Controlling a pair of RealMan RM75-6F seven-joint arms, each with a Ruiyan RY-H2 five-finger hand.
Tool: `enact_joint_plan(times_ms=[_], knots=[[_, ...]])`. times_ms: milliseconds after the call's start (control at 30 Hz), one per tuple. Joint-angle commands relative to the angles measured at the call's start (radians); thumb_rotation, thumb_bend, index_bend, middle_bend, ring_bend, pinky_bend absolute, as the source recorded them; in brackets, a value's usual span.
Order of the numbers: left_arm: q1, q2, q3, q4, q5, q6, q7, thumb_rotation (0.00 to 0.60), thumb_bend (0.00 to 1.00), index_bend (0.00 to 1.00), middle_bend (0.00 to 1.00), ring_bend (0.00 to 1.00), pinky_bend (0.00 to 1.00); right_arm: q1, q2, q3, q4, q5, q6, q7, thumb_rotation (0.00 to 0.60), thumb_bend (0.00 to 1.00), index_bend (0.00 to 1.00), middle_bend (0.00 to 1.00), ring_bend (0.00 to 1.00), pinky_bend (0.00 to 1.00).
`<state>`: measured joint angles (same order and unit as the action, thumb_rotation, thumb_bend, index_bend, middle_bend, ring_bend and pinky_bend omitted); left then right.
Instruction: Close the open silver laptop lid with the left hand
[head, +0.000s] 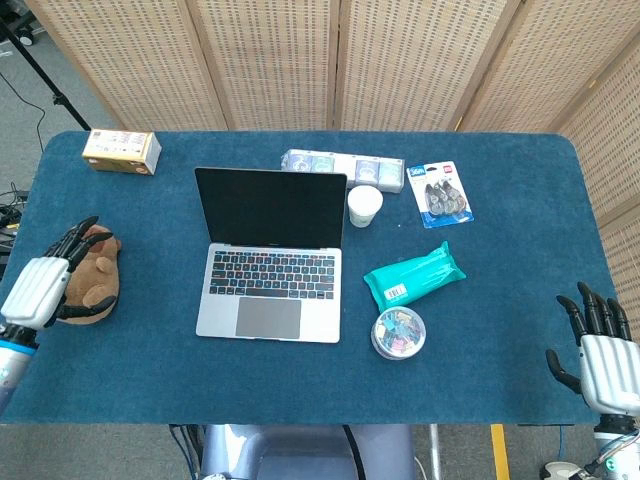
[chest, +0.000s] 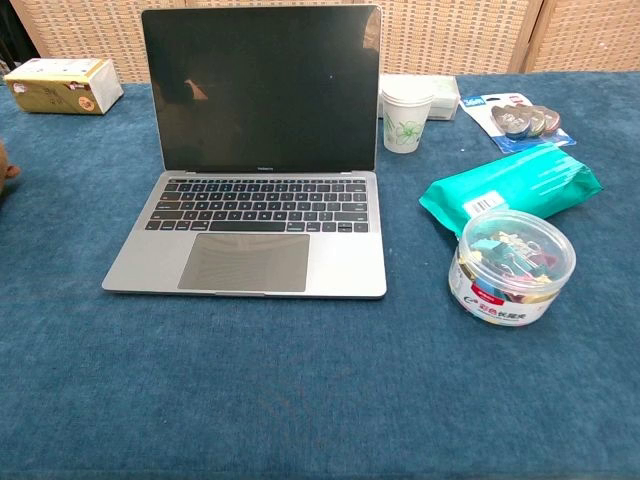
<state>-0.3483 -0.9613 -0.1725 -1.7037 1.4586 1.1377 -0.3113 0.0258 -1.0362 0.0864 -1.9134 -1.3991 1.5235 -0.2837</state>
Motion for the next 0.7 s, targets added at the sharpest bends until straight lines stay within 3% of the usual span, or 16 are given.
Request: enact_joint_plan(times_ms=[33, 267, 700], knots=[[-0.129, 0.036, -0.042, 0.092, -0.026, -0.163, -0.062, 0.6, 0.19, 0.16, 0.01, 0.06, 0.16, -0.002, 0.002, -0.002, 0.0, -0.002, 0.001, 0.003, 0.6, 0.38, 0.14, 0.0, 0.0, 0.0], [-0.216, -0.022, -0.083, 0.181, -0.051, -0.19, 0.016, 0.6, 0.19, 0.16, 0.02, 0.06, 0.15, -0.006, 0.006, -0.007, -0.003, -0.005, 0.004, 0.006, 0.6, 0.38, 0.14, 0.0, 0.0, 0.0], [-0.314, -0.047, -0.117, 0.171, -0.074, -0.22, 0.096, 0.6, 0.19, 0.16, 0.01, 0.05, 0.14, -0.008, 0.011, -0.012, -0.003, -0.008, 0.0, 0.019, 0.6, 0.37, 0.14, 0.0, 0.0, 0.0]])
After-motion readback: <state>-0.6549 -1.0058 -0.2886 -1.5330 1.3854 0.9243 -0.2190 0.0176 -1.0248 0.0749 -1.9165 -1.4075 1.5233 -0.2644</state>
